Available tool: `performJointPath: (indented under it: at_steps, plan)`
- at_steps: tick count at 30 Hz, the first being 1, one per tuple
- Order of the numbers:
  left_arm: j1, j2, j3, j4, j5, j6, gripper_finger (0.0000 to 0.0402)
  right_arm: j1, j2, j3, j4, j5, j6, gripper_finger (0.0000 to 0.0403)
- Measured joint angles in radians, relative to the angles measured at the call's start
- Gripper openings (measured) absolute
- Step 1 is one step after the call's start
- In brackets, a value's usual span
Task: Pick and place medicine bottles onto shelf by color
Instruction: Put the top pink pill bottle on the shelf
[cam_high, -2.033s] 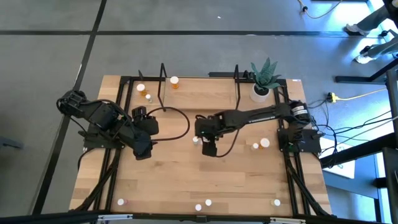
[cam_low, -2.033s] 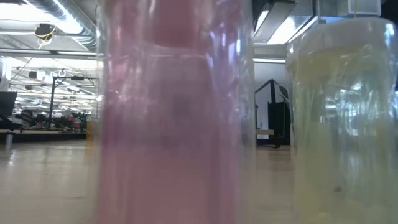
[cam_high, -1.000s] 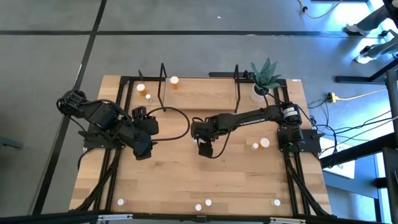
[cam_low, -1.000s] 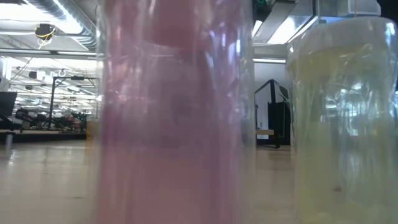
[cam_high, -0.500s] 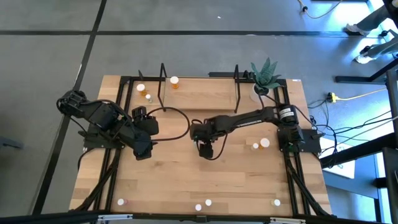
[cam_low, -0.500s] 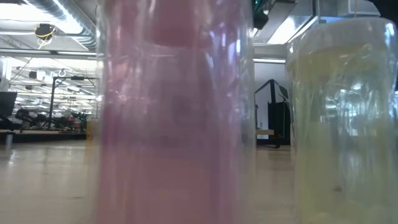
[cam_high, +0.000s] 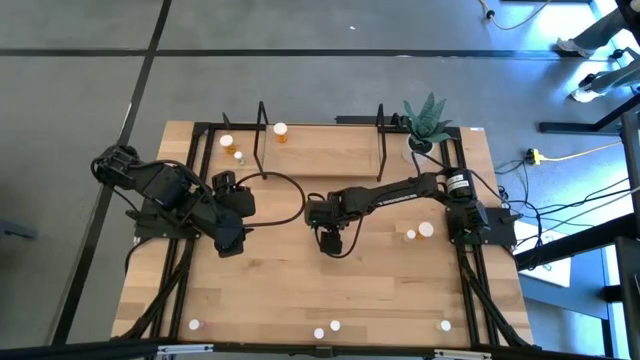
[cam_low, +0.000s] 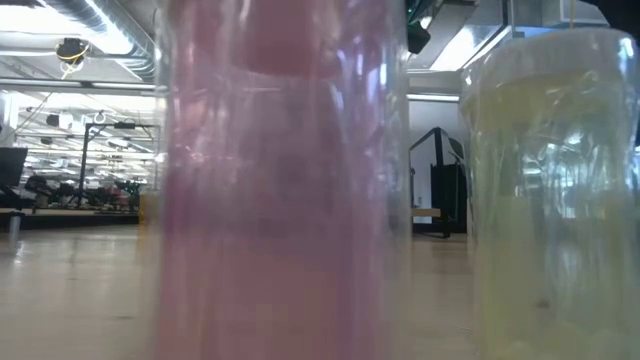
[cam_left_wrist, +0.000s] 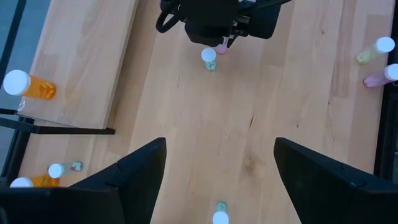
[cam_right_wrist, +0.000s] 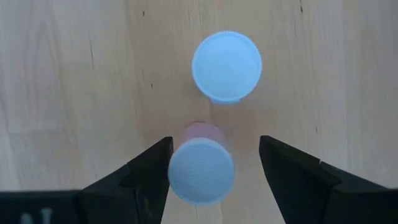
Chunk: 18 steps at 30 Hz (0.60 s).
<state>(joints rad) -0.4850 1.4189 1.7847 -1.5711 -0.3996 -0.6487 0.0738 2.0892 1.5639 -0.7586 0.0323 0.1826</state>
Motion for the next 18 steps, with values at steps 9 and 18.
performJointPath:
  at_steps: [9,18]
  plan:
    - [0.000,0.000,0.000,0.000,0.000,0.000,0.0291,0.000,0.000,0.000,0.000,0.000,0.004,0.0200]
    - [0.000,0.000,0.000,0.000,0.000,0.000,0.0291,0.000,0.000,0.000,-0.001,-0.004,0.022,0.0148]
